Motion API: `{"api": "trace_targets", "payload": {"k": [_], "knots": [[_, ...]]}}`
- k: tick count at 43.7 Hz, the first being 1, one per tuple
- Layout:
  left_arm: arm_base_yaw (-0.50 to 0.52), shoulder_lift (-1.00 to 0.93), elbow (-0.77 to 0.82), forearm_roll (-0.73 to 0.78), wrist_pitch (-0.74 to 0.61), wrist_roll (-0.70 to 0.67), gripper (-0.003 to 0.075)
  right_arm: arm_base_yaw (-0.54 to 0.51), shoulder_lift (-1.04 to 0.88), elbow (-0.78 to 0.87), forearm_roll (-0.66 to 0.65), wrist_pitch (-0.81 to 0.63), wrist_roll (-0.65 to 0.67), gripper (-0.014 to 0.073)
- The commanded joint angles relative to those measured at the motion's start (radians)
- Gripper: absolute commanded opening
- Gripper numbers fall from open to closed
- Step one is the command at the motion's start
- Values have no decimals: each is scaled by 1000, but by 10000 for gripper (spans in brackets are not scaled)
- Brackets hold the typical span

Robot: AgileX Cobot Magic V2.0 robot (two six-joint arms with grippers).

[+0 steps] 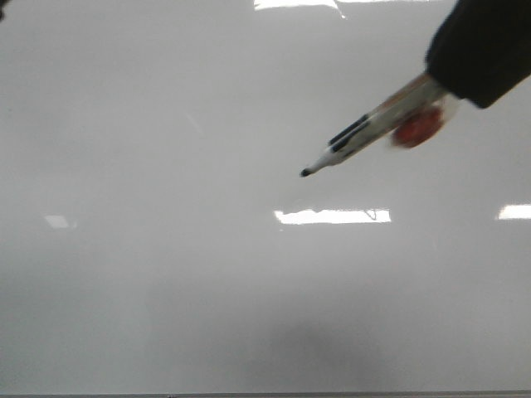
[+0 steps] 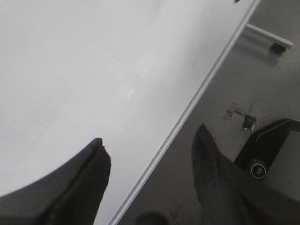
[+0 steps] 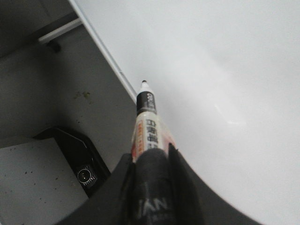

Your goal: Write number 7 on whiteboard

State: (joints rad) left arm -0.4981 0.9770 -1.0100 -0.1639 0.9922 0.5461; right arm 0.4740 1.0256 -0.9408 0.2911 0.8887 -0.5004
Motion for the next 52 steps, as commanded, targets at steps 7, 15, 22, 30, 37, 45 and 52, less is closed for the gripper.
{"api": "trace_targets", "payload": {"k": [7, 15, 22, 30, 37, 45, 52], "knots": [[145, -144, 92, -28, -124, -107, 388, -222, -136, 1, 62, -32, 89, -67], [169, -157, 108, -34, -134, -107, 387, -217, -189, 102, 180, -172, 67, -67], [169, -157, 108, -58, -148, -107, 387, -217, -187, 106, 188, -205, 66, -67], [169, -157, 108, -78, -159, -107, 387, -217, -185, 106, 264, -305, 32, -67], [169, -157, 108, -80, -159, -107, 387, -216, -133, 85, 275, -324, 27, -67], [169, -157, 108, -80, -159, -107, 387, -166, -2, -8, 275, -344, 6, -67], [169, -157, 108, -80, -159, -107, 387, -114, 128, -71, 274, -502, 5, -67]]}}
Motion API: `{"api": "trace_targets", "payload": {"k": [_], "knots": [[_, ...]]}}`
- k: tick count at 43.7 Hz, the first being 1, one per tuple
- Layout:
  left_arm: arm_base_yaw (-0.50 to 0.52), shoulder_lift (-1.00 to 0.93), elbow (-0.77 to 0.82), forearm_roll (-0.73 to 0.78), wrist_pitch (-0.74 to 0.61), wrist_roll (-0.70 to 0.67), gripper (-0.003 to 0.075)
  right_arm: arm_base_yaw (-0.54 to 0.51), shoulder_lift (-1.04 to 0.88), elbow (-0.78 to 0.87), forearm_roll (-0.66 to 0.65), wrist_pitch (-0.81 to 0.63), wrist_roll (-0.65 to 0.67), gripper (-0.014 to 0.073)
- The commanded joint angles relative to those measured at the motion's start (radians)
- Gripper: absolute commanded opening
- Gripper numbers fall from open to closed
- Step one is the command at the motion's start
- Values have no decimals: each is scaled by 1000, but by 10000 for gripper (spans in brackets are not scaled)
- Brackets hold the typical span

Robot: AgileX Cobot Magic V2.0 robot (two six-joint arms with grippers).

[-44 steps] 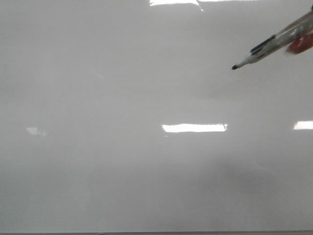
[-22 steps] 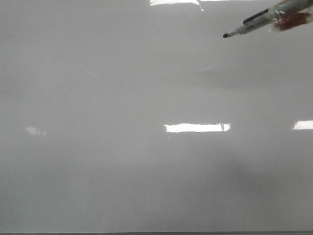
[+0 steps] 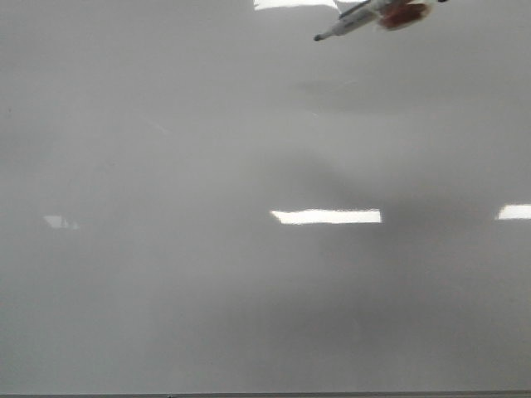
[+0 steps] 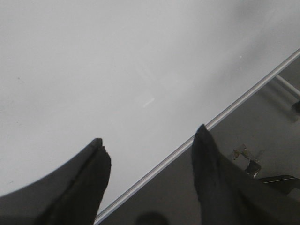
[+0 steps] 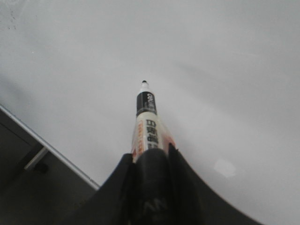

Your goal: Write number 7 on whiteboard

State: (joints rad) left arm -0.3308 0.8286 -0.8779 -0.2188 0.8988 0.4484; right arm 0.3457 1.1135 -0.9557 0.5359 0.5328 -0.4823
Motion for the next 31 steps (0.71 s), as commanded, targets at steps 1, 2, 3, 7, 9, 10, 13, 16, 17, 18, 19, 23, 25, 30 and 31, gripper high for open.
{"api": "trace_targets", "payload": {"k": [1, 2, 3, 7, 9, 10, 13, 16, 17, 18, 19, 23, 25, 30, 31], "knots": [[2, -8, -24, -25, -65, -10, 387, 16, 55, -66, 29, -168, -13, -67], [2, -8, -24, -25, -65, -10, 387, 16, 70, -75, 29, -179, -13, -67], [2, -8, -24, -25, -65, -10, 387, 16, 96, -87, 29, -187, -13, -67], [2, -8, -24, -25, -65, -10, 387, 16, 159, -135, 29, -187, -13, -67], [2, -6, -24, -25, -67, -10, 387, 16, 192, -160, 29, -189, -13, -67], [2, -6, -24, -25, -67, -10, 387, 16, 203, -165, 29, -189, -13, -67], [2, -6, -24, -25, -67, -10, 387, 13, 227, -189, 29, -188, -13, -67], [2, -6, -24, -25, -67, -10, 387, 3, 237, -193, 27, -187, -13, -67], [2, -6, -24, -25, -67, -10, 387, -6, 238, -193, 25, -181, -12, -67], [2, -6, -24, -25, -67, -10, 387, -18, 238, -193, 23, -170, -12, -65], [2, -6, -24, -25, -67, -10, 387, -29, 236, -193, 22, -154, -12, -65], [2, -6, -24, -25, -67, -10, 387, -93, 225, -193, 10, -99, -12, -65], [2, -6, -24, -25, -67, -10, 387, -128, 215, -191, 10, -72, -12, -65], [2, -6, -24, -25, -67, -10, 387, -166, 202, -192, -2, -21, -13, -65], [2, -6, -24, -25, -67, -10, 387, -166, 202, -192, -2, -20, -13, -65]]}}
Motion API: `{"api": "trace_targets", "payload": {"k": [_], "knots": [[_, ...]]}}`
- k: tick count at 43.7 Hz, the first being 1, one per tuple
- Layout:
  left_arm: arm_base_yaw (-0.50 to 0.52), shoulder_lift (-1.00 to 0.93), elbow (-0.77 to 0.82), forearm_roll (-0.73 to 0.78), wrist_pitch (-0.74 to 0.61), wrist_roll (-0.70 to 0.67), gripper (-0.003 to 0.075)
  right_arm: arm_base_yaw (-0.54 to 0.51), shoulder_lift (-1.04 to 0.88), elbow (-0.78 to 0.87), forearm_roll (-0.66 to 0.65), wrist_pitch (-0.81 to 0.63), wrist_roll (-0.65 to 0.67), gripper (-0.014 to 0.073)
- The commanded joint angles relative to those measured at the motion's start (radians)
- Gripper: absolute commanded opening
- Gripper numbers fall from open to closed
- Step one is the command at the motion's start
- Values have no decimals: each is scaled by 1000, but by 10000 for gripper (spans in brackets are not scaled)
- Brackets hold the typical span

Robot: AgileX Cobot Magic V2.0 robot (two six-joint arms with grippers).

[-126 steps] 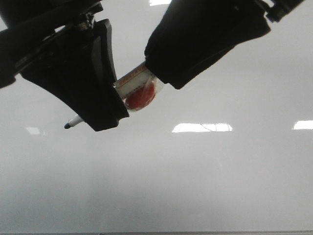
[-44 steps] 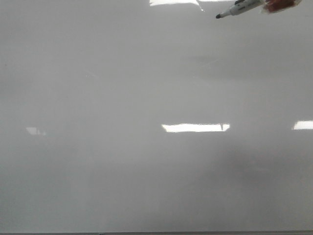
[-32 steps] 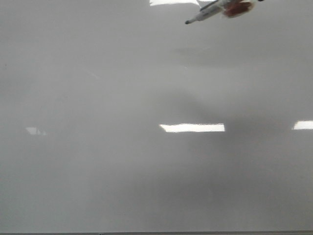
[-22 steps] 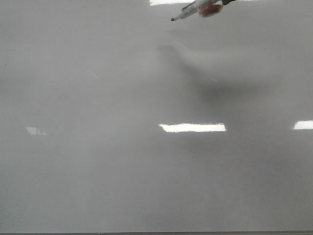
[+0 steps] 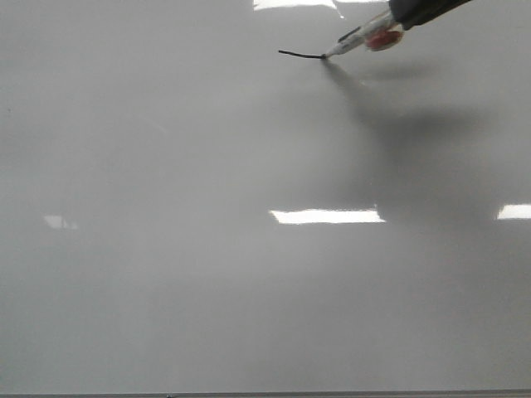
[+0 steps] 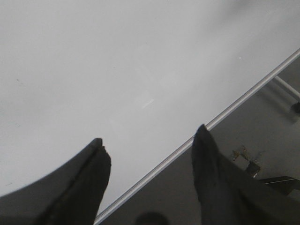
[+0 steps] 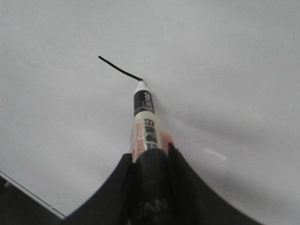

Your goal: Write number 7 on whiteboard

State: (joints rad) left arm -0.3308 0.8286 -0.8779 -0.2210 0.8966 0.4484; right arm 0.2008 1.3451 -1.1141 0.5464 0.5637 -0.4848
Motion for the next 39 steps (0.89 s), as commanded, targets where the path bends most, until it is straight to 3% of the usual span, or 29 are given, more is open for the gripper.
{"api": "trace_targets", "payload": {"k": [1, 17, 25, 32, 39], "knots": [[2, -6, -24, -23, -65, -10, 387, -21, -30, -33, -13, -51, -12, -65], [2, -6, -24, -23, -65, -10, 387, 79, 67, 77, -16, -5, -13, -65], [2, -6, -26, -23, -65, -3, 387, 80, -14, 81, -16, 9, -13, -67], [-30, 19, -73, -121, -45, 167, 390, 122, -160, 81, -15, 173, -113, -67], [-147, 111, -142, -221, 10, 313, 424, 203, -281, 81, -15, 378, -292, -67]]}}
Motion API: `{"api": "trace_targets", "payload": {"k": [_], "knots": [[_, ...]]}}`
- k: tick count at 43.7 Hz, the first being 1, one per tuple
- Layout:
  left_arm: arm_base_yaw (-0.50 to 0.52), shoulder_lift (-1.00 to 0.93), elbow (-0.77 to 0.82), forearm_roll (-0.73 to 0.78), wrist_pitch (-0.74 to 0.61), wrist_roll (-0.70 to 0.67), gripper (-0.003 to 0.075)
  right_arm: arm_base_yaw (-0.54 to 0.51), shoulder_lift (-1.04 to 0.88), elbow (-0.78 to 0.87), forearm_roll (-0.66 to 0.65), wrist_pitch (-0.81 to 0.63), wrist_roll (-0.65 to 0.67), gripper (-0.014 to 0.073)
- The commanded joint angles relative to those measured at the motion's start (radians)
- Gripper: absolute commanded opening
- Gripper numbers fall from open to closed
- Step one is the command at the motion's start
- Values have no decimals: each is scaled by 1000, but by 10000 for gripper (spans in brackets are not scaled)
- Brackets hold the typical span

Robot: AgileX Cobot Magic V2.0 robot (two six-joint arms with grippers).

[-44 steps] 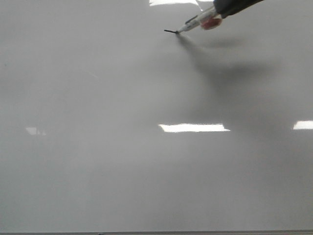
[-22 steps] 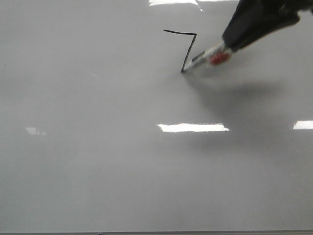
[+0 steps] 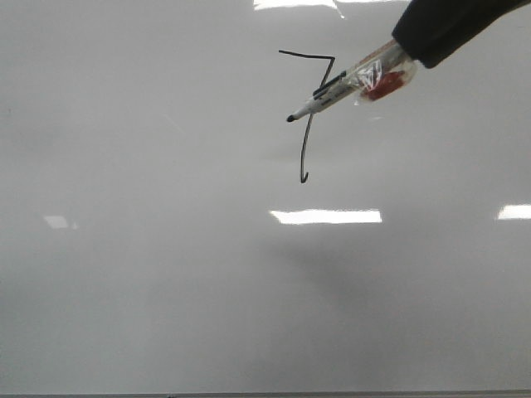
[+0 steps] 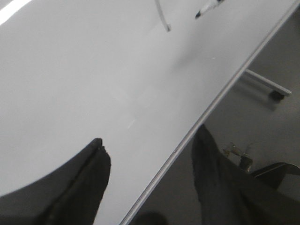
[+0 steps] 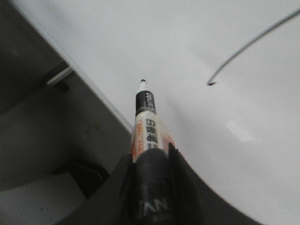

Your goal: Write number 7 on whiteboard

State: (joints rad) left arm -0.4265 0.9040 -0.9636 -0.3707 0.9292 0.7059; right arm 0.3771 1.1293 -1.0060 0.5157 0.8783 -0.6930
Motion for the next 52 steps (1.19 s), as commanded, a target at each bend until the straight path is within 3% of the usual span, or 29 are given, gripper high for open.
{"api": "trace_targets", "payload": {"k": [1, 7, 15, 20, 35, 48, 52], "knots": [[-69, 49, -68, -74, -17, 64, 439, 33, -80, -27, 16, 83, -95, -67], [-213, 137, -116, -81, -15, 106, 524, 68, -138, -27, 16, 124, -109, -67], [-392, 263, -176, -81, -15, 106, 527, 73, -153, -27, 32, 129, -110, -67], [-453, 337, -197, -82, -49, 108, 527, 73, -153, -27, 49, 136, -119, -67], [-465, 453, -212, -265, -167, 286, 525, 73, -153, -27, 67, 189, -134, -67], [-465, 468, -212, -269, -167, 289, 524, 73, -153, -27, 105, 186, -134, -67], [-465, 468, -212, -269, -166, 289, 490, 73, -153, -27, 105, 186, -134, -67]]}}
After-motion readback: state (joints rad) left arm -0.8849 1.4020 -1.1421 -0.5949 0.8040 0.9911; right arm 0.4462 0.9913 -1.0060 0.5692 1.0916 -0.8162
